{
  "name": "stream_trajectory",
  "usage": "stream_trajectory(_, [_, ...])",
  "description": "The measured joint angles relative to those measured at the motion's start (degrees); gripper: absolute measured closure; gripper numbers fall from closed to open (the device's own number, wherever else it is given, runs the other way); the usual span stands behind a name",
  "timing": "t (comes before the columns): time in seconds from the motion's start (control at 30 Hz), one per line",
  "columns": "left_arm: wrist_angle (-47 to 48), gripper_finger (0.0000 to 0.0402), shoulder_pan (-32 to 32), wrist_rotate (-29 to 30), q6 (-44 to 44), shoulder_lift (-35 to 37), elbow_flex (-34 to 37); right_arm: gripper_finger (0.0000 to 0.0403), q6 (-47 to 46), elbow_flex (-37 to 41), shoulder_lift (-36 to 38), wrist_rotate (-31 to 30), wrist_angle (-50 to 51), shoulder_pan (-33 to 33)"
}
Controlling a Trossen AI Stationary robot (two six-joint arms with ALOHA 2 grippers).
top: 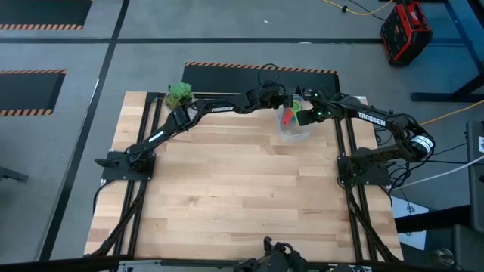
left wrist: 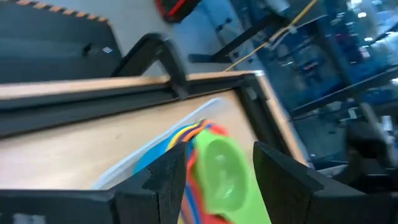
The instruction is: Nest measuring cups in basket
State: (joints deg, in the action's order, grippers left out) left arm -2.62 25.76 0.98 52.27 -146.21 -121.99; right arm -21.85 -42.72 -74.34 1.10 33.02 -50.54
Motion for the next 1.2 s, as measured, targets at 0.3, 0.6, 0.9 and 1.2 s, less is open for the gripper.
stream_trajectory(0.3, [-8.8,0.0225,1.3,-3.5,-0.4,0.0,-0.1,0.0339,1.6,-0.1,0.2,-0.1,-0.2,-3.4])
stream_trajectory(0.6, [-14.6,0.0225,3.6,-3.6,-0.4,0.0,-0.1,0.0341,3.6,-0.1,6.7,-0.1,-0.5,-6.6])
stream_trajectory(0.9, [-20.6,0.0225,4.3,-9.3,-16.1,3.5,0.0,0.034,9.9,-0.1,18.4,1.4,-0.7,-7.3])
stream_trajectory(1.2, [-2.5,0.0225,0.6,-13.5,-43.5,18.9,0.0,0.034,13.5,-0.2,30.5,9.8,-2.1,-7.2])
